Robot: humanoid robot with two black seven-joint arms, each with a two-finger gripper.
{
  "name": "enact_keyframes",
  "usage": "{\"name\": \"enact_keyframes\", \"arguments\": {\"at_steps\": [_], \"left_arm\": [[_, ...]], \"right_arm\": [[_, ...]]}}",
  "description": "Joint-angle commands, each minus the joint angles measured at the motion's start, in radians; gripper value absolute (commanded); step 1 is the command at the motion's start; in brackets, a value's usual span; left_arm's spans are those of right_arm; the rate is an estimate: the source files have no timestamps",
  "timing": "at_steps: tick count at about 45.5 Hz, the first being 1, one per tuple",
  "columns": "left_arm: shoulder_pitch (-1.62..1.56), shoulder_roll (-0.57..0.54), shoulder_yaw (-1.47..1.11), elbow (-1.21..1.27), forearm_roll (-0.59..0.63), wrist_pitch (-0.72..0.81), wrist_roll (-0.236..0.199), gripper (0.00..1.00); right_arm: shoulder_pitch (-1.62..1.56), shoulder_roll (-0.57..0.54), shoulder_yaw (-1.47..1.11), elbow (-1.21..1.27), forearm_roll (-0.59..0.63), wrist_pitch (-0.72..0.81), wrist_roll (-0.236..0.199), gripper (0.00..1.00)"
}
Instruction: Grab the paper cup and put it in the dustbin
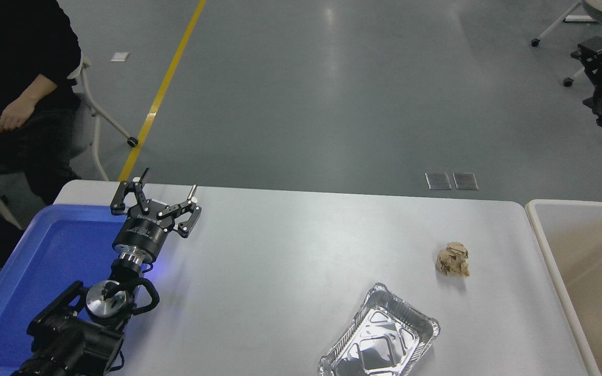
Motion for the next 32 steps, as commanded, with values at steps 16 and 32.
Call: {"name": "enact_keyframes", "arguments": {"at_steps": [16,32], "left_arm": [[0.000,0.000,0.000,0.000,0.001,0.000,0.000,0.99],[0.000,0.000,0.000,0.000,0.000,0.000,0.000,0.99]], "right_arm": [[0.675,0.253,-0.793,0.631,-0.122,0.037,0.014,1.00],[0.851,0.325,-0.792,0.864,-0.110,0.322,0.017,1.00]]}}
